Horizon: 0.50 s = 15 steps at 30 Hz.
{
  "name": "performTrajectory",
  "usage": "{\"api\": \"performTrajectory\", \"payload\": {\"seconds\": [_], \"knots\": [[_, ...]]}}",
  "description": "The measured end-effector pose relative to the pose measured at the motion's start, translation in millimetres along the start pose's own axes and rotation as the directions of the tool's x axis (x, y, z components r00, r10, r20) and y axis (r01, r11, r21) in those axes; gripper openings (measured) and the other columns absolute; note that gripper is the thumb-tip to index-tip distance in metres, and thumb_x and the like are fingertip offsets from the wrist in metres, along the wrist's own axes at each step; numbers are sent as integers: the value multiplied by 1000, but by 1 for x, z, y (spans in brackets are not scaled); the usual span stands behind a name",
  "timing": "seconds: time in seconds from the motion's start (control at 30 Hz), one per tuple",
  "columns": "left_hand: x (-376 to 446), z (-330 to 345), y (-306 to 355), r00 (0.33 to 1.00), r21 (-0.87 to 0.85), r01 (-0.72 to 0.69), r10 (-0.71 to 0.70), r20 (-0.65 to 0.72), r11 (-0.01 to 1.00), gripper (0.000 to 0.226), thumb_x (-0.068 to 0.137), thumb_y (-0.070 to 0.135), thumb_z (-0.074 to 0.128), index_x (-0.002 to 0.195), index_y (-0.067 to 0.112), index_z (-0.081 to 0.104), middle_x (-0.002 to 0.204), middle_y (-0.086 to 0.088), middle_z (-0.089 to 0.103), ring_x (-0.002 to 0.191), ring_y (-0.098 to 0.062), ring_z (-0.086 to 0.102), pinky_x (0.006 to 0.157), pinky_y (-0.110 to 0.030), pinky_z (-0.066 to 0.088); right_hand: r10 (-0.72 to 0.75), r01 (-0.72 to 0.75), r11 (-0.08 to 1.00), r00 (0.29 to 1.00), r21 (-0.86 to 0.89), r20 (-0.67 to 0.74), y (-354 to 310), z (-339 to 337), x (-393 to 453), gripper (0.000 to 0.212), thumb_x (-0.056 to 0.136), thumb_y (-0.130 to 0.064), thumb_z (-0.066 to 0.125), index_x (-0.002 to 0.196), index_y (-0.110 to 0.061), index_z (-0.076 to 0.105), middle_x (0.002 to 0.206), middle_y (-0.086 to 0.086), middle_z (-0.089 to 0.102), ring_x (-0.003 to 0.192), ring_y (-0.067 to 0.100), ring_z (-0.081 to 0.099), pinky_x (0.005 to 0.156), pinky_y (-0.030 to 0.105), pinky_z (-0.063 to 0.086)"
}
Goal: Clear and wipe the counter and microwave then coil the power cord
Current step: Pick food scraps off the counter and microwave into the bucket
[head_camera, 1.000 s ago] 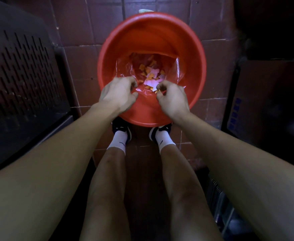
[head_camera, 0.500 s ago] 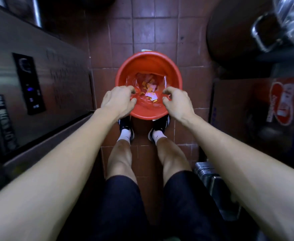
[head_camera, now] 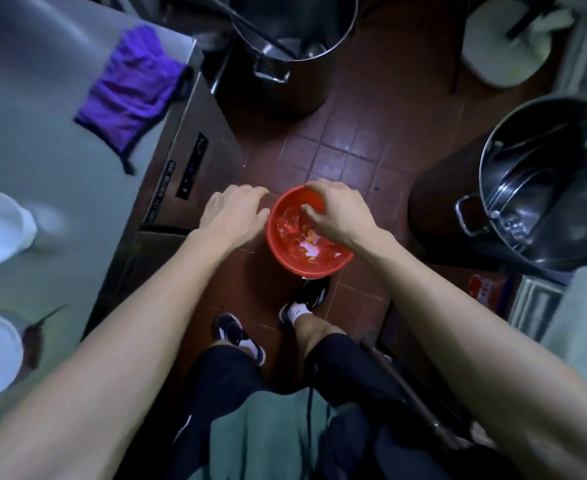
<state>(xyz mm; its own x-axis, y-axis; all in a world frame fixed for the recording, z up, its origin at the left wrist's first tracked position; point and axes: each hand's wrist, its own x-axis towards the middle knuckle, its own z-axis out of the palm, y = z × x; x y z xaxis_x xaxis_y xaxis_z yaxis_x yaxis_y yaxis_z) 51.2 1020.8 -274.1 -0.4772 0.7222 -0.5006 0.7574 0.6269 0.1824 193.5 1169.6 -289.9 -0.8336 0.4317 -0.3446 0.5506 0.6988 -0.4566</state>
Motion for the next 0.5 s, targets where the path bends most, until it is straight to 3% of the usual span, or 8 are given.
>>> {"api": "performTrajectory", "payload": {"seconds": [0.13,0.27,0.5], "knots": [[-41,-15,-36,993,-9,96,-96,-67,995,49,99,43,48,143,23,47,139,-7,56,127,-32,51,102,-47,43,-110,111,991,994,-71,11,-47,-17,1,53,92,-39,61,139,-15,55,140,7,57,130,30,51,101,50,46],[-98,-15,-74,962,-151,209,-231,-144,966,47,98,42,49,142,26,48,141,-4,54,128,-31,49,103,-46,40,-225,228,964,974,-136,39,-104,-20,-2,52,90,-37,62,138,-17,55,142,4,56,131,29,50,101,50,46],[-222,8,-141,865,-327,347,-434,-251,879,43,96,41,53,135,25,54,131,-6,61,122,-32,53,99,-44,44,-457,461,878,887,-126,60,-222,17,-42,51,85,-24,68,133,-11,60,135,9,61,126,32,55,97,51,49]]}}
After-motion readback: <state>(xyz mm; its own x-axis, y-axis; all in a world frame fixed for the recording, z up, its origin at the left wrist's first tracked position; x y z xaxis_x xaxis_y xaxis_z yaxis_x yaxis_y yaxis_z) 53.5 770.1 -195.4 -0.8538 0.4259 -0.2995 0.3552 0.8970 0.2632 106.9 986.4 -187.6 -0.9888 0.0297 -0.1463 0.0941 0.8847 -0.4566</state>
